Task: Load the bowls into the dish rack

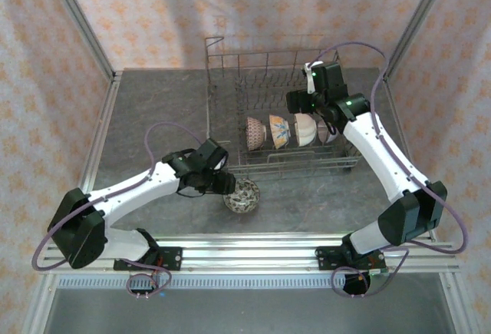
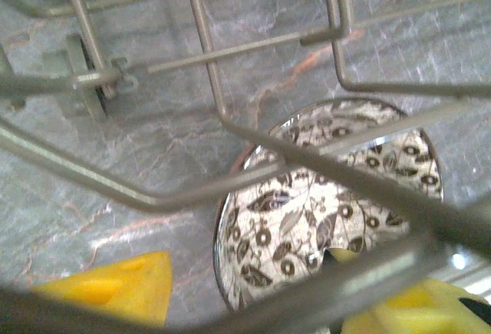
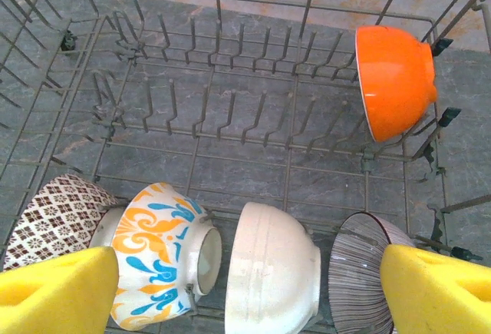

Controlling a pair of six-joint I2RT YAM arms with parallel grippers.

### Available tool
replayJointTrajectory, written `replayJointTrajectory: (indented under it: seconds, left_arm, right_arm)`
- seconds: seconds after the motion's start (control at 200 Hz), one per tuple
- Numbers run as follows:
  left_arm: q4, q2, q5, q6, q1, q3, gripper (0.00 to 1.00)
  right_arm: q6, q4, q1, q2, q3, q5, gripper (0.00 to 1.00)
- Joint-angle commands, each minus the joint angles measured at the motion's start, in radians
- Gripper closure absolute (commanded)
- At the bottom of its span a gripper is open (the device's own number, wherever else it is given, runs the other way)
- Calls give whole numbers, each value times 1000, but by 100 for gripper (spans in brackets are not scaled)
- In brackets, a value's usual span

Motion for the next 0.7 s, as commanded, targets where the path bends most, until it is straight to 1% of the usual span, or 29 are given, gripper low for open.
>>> replayJointTrajectory:
  seconds: [0.0, 0.085, 0.125, 0.165, 0.245, 0.31, 0.385, 0.495, 0.555, 0.696]
  left_arm:
    - [56, 67, 20, -17, -31, -29, 45]
    - [46, 104, -2, -20, -51, -13, 46]
    - [27, 99, -31, -23, -64, -3, 46]
    - [15, 69, -62, -22, -77, -4, 45]
    - [32, -36, -124, -34, -78, -41, 42]
    - [38, -106, -166, -30, -58, -55, 40]
    - [27, -128, -169, -2, -15, -45, 39]
    - [40, -75, -163, 64, 22, 3, 39]
    - [40, -24, -148, 114, 33, 42, 39]
    - [14, 70, -142, 181, 57, 125, 39]
  right_arm:
    - [-8, -12, -8, -38, -21, -3, 12]
    - [-7, -26, -7, -39, -11, 0, 12]
    - [-9, -33, -7, -44, -6, 4, 12]
    - [-9, -28, -7, -51, -11, 8, 12]
    - [-4, -5, -9, -58, -33, -1, 11]
    - [2, -4, -8, -47, -33, -17, 11]
    - [9, -6, -9, -34, -26, -32, 12]
    - [21, 14, -9, -35, -28, -53, 12]
    - [26, 18, -9, -35, -24, -59, 12]
    - [35, 11, -9, -53, -29, -59, 12]
